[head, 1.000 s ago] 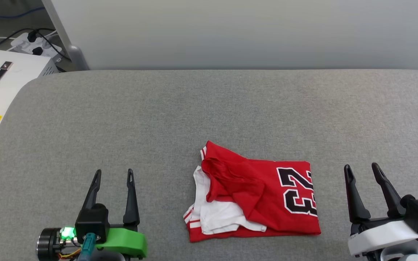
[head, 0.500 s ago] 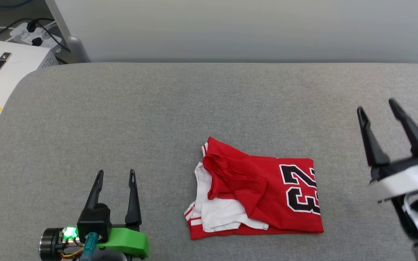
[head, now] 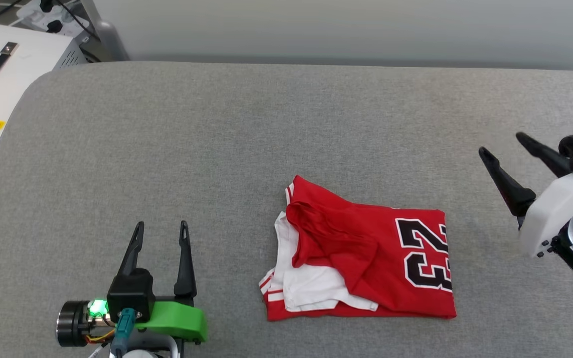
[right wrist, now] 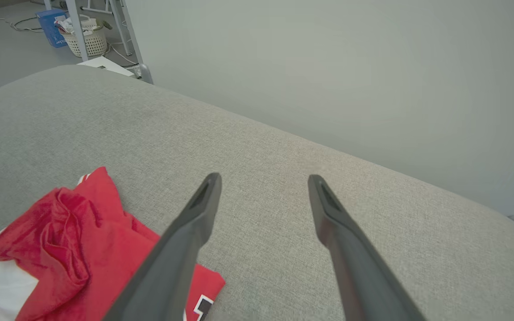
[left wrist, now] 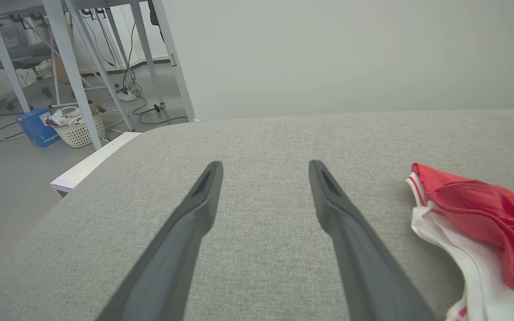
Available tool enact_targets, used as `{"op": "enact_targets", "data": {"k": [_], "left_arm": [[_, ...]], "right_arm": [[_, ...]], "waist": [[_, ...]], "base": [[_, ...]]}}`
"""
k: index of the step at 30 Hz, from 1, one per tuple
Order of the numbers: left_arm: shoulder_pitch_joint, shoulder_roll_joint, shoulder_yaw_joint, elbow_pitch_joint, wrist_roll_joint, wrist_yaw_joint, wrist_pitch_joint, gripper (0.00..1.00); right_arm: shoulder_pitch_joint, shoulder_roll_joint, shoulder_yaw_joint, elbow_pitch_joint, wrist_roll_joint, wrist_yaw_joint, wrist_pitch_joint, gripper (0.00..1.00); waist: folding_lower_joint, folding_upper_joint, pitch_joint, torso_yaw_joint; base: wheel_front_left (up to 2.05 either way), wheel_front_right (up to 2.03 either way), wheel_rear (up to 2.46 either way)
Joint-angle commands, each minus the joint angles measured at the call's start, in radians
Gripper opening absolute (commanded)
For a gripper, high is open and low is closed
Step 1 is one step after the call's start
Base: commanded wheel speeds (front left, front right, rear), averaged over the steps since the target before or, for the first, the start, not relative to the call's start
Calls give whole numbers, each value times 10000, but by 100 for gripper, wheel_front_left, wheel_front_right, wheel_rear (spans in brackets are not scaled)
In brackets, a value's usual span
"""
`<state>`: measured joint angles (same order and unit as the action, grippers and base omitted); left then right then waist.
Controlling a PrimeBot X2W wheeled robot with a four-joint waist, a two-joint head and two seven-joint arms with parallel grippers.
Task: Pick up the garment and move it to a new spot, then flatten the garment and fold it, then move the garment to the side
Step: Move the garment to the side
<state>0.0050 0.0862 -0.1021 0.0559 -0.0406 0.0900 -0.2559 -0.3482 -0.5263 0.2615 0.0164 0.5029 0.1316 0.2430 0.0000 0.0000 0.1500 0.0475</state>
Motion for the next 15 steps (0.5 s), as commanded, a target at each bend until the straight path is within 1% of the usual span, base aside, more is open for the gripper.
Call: {"op": "enact_targets", "data": {"k": [1,9,15], "left_arm": [[-260,-67,-10,-1,52,-78,-59,100],[-538,-162,-177,-23,62,-77,-59,100],[-794,-197,-205,-17,64,-91,-59,100]], "right_arm": [[-31,-89,83,123,301,-9,193,100],[810,-279,879,731,1496,-9,1502,100],[1141,100,1070,1105,2796,-9,2745,100]], "waist": [[0,0,152,132],[0,0,625,423],[0,0,1037,594]], "base": [[0,0,0],[0,0,0],[0,0,0]]}}
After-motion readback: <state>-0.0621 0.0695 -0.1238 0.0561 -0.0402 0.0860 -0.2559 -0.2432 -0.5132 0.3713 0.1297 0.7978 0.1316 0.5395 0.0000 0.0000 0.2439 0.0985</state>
